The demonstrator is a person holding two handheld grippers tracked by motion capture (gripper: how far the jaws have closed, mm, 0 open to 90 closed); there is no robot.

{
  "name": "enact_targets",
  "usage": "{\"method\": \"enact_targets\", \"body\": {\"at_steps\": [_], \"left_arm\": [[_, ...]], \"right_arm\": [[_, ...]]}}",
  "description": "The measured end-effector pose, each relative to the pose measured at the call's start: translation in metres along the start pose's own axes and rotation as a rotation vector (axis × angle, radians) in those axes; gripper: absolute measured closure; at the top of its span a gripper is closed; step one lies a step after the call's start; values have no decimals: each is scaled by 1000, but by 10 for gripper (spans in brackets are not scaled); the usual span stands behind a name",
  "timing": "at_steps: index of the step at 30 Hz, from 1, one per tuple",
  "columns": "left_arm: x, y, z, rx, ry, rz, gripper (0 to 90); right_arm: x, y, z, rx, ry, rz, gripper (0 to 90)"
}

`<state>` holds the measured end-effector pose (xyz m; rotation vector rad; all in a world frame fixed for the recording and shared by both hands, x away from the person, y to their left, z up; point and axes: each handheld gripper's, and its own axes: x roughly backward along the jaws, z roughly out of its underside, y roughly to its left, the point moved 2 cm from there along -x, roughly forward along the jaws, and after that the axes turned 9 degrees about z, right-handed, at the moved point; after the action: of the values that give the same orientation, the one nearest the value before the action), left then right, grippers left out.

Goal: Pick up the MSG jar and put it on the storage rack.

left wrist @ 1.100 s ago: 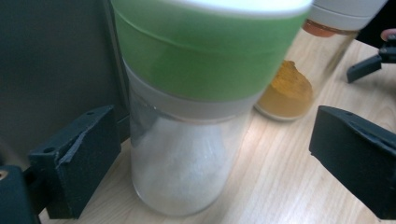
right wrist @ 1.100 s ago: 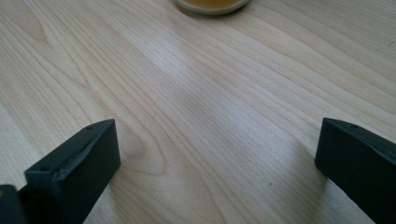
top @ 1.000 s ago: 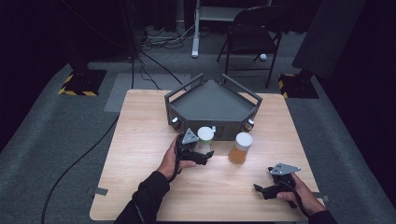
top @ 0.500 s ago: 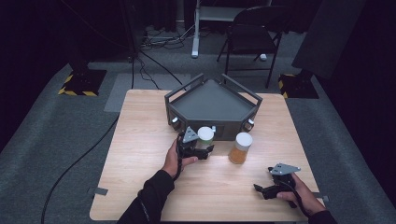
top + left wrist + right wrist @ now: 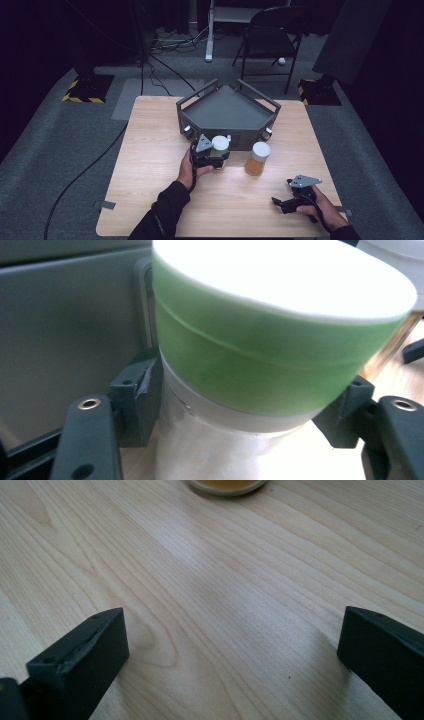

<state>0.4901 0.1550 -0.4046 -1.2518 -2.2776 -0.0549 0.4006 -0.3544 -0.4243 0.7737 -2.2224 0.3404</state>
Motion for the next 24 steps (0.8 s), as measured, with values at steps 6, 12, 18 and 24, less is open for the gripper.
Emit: {"method": "enact_targets", "body": {"at_steps": [6, 12, 18, 24], "left_arm": [[2, -3, 1, -28, -10, -17, 337], [4, -4, -2, -20, -20, -25, 349], [3, -8, -5, -46, -6, -28, 349], [5, -13, -8, -33, -22, -57, 349]], "right_arm": [[0, 0, 0, 3, -1, -1, 0], [0, 0, 0, 3, -1, -1, 0], [0, -1, 0, 3, -1, -2, 0], [0, -1, 0, 4, -1, -3, 0]]}}
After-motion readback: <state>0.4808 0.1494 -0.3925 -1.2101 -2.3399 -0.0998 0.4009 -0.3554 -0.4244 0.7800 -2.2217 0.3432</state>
